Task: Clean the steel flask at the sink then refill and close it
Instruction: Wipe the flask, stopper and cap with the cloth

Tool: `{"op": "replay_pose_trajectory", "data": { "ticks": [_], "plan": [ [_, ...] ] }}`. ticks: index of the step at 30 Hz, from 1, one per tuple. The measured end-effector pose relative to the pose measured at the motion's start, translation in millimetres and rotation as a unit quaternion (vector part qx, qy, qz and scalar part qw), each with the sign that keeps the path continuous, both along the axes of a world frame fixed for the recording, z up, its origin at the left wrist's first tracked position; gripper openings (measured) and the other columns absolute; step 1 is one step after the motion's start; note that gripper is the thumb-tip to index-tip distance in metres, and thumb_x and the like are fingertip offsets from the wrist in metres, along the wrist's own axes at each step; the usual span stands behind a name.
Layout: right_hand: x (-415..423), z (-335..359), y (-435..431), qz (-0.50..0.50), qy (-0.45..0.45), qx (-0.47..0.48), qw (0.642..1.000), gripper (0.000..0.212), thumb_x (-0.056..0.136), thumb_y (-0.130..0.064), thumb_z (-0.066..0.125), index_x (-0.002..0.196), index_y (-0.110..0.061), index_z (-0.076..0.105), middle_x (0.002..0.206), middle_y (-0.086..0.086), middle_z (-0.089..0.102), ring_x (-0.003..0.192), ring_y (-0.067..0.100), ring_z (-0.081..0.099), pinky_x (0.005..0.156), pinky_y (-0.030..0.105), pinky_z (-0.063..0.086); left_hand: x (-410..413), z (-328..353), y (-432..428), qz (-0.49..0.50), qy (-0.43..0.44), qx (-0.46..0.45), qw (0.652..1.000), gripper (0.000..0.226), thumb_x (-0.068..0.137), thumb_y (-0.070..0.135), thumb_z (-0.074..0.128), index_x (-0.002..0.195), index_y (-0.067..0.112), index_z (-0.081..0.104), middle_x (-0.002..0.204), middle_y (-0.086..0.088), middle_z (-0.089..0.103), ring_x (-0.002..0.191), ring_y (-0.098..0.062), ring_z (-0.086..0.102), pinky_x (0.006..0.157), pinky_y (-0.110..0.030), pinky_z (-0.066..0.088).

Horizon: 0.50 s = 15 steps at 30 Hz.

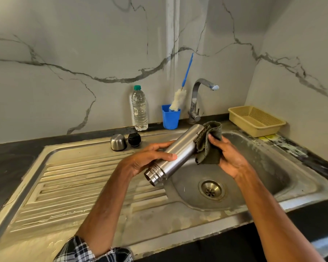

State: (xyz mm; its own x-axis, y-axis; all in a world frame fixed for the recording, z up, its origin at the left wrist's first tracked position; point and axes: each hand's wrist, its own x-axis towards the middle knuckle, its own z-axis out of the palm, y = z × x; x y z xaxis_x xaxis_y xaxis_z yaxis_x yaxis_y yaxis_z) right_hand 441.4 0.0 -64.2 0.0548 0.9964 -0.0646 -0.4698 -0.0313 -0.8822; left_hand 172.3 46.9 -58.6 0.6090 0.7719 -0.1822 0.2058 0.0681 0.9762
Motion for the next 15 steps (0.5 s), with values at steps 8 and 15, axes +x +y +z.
{"op": "replay_pose_trajectory", "data": {
  "ticks": [8, 15],
  "plan": [
    [-10, -4, 1, -0.016, 0.103, -0.040, 0.994, 0.043, 0.098, -0.018, 0.058, 0.139, -0.008, 0.054, 0.130, 0.022, 0.064, 0.120, 0.040, 0.062, 0.088, 0.057, 0.056, -6, 7, -11, -0.002, -0.242, -0.109, 0.964, 0.051, 0.089, 0.054, 0.059, 0.127, 0.022, 0.073, 0.116, -0.013, 0.071, 0.086, -0.024, 0.071, 0.062, -0.028, 0.058],
    [-16, -6, 5, -0.054, 0.161, -0.032, 0.985, 0.037, 0.103, -0.020, 0.050, 0.136, -0.006, 0.057, 0.132, 0.021, 0.063, 0.122, 0.037, 0.061, 0.101, 0.055, 0.049, 19, -19, -7, 0.011, -0.432, -0.151, 0.889, 0.046, 0.083, 0.004, 0.064, 0.127, -0.007, 0.060, 0.133, -0.037, 0.057, 0.118, -0.051, 0.062, 0.092, -0.043, 0.060]
  ]
}}
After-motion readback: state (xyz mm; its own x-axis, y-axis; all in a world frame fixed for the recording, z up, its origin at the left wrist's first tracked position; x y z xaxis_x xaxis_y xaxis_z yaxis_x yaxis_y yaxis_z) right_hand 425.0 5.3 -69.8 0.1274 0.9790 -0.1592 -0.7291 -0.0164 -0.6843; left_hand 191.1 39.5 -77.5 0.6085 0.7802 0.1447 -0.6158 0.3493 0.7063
